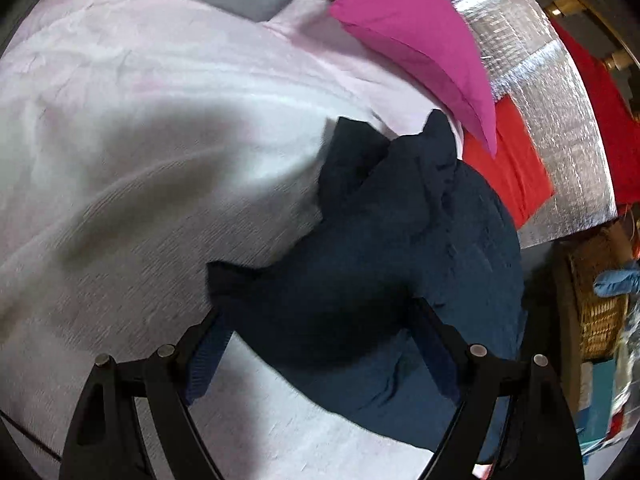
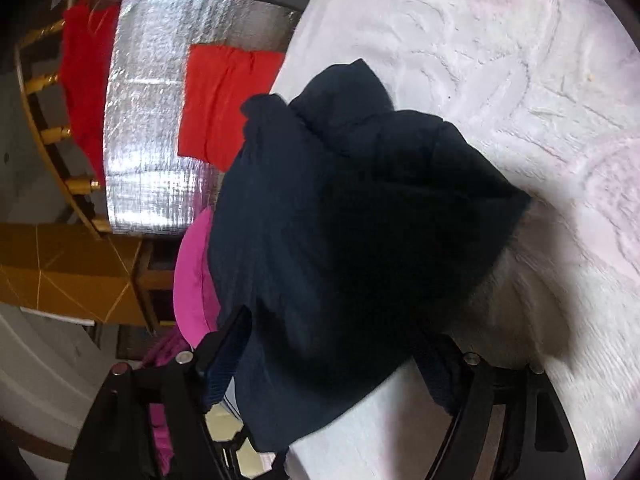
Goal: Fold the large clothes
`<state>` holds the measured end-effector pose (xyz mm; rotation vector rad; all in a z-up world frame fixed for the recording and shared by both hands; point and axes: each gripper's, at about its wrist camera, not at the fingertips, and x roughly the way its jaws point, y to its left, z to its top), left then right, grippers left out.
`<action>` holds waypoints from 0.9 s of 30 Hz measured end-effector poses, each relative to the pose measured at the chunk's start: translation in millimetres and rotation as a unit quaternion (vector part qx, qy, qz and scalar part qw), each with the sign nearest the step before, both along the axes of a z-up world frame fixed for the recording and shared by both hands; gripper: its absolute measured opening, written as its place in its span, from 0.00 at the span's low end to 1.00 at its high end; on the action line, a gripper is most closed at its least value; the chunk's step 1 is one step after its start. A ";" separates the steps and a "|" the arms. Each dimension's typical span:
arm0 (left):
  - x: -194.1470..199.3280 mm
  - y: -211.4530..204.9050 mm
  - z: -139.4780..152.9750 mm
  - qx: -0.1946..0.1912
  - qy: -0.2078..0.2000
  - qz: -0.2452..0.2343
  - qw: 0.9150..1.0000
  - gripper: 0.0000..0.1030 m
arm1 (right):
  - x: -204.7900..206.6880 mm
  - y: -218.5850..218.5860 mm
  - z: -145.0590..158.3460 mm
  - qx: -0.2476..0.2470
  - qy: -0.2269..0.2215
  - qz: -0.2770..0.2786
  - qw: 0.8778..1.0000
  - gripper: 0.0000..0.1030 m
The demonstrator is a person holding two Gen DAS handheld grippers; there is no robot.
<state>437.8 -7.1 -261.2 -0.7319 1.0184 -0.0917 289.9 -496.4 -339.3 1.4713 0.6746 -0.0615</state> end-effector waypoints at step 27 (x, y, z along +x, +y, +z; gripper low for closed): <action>4.8 -59.9 22.8 0.247 -0.082 -0.052 0.964 0.82 | 31.7 10.2 14.5 -0.082 0.019 0.021 0.996 0.59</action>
